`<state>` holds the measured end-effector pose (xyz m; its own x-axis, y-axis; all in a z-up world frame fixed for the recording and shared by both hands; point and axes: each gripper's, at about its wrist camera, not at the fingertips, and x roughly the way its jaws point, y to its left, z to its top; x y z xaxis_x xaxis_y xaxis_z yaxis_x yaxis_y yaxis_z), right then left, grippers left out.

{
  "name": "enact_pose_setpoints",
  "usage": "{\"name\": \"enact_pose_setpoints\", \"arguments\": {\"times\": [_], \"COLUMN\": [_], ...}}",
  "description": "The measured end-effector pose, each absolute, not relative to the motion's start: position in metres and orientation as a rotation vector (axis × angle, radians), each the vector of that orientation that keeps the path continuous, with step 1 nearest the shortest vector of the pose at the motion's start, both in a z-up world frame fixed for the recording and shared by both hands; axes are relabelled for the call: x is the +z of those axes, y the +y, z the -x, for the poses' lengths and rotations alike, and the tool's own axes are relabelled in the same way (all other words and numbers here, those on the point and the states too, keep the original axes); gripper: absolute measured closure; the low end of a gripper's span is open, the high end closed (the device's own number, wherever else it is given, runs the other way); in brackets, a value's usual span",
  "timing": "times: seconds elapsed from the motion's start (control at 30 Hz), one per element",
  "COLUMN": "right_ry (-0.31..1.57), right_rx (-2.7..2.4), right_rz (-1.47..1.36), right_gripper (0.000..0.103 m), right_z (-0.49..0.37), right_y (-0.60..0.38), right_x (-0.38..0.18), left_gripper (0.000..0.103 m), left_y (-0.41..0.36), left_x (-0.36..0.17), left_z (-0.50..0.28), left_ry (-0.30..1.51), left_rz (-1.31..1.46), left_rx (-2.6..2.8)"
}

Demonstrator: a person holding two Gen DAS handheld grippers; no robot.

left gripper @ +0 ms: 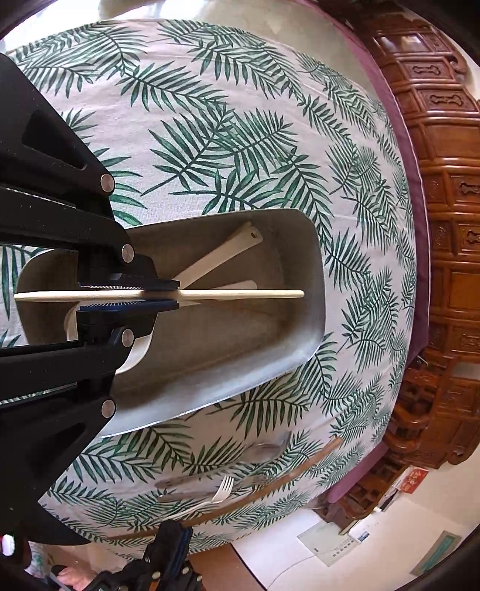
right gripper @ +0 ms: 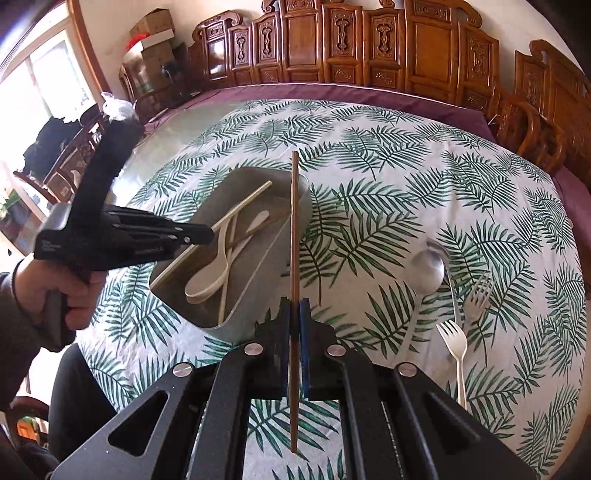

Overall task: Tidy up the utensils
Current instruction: 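Carry the chopstick into the grey tray and open the left tool while the right tool carries its chopstick, then lower the wooden chopstick into the grey tray and open the right tool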

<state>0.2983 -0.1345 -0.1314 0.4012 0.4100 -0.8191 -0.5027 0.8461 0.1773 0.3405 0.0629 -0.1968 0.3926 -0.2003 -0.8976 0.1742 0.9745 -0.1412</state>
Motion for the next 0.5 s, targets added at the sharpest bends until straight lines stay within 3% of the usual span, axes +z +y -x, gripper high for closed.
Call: {"name": "enact_pose_setpoints", "arguments": {"times": [0.27,0.4,0.5], "right_ry": [1.000,0.998,0.994], "right_rx": [0.587,0.596,0.604], "right_rz": [0.081,0.078,0.068], "right_gripper": [0.097,0.097,0.097], "right_z": [-0.303,-0.305,-0.305], "right_y": [-0.123,-0.114,-0.107], "right_x": [-0.130,-0.131,-0.132], "left_gripper": [0.098,0.085,0.083], "left_y": [0.064,0.069,0.076], "left_x": [-0.200,-0.193,-0.181], "left_z": [-0.345,-0.339,-0.328], "left_ry": [1.139,1.123,1.090], "left_rz": [0.042,0.053,0.056], "left_rx": [-0.222,-0.215,-0.205]}}
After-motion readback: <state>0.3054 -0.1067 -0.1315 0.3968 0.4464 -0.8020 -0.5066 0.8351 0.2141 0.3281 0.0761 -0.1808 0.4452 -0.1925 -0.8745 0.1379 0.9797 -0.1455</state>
